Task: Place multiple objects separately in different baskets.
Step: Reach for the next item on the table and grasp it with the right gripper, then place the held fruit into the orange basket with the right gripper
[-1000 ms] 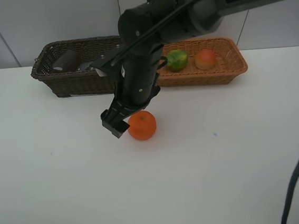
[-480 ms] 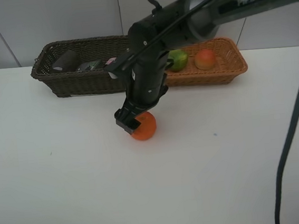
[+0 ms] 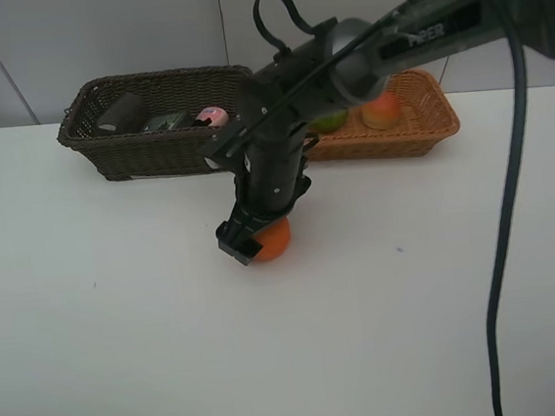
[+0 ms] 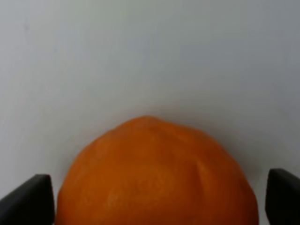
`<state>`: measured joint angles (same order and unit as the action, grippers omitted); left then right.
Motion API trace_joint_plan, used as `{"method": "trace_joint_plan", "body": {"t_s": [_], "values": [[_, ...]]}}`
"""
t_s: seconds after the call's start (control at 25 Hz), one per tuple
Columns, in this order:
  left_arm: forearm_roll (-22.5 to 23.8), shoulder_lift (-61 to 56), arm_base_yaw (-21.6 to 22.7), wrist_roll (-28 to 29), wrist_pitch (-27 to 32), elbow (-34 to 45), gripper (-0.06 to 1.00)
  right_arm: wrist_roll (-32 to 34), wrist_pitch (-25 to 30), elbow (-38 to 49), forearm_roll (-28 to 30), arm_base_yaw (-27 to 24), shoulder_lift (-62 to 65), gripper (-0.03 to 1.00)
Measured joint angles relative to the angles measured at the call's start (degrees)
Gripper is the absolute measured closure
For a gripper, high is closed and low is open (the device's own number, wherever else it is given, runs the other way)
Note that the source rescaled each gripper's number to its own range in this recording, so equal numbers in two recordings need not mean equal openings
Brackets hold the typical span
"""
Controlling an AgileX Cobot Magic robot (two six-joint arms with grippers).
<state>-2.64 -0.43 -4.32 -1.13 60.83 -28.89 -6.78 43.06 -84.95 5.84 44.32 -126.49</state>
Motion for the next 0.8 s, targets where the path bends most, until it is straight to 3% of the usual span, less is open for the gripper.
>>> {"method": "trace_joint_plan", "body": {"t_s": [0.2, 0.24, 0.32, 0.36, 0.8], "values": [[0.0, 0.0, 0.0, 0.0, 0.0, 0.0, -0.02, 0.0, -0.27, 0.0, 0.0, 0.0, -0.45, 0.01], [0.0, 0.0, 0.0, 0.0, 0.0, 0.0, -0.02, 0.0, -0.28, 0.0, 0.0, 0.0, -0.45, 0.06], [0.0, 0.0, 0.0, 0.0, 0.0, 0.0, -0.02, 0.0, -0.28, 0.0, -0.05, 0.0, -0.45, 0.28], [0.0, 0.0, 0.0, 0.0, 0.0, 0.0, -0.02, 0.06, -0.28, 0.0, 0.0, 0.0, -0.45, 0.31], [0.0, 0.0, 0.0, 0.0, 0.0, 0.0, -0.02, 0.11, 0.1, 0.0, 0.0, 0.0, -0.45, 0.31]]}}
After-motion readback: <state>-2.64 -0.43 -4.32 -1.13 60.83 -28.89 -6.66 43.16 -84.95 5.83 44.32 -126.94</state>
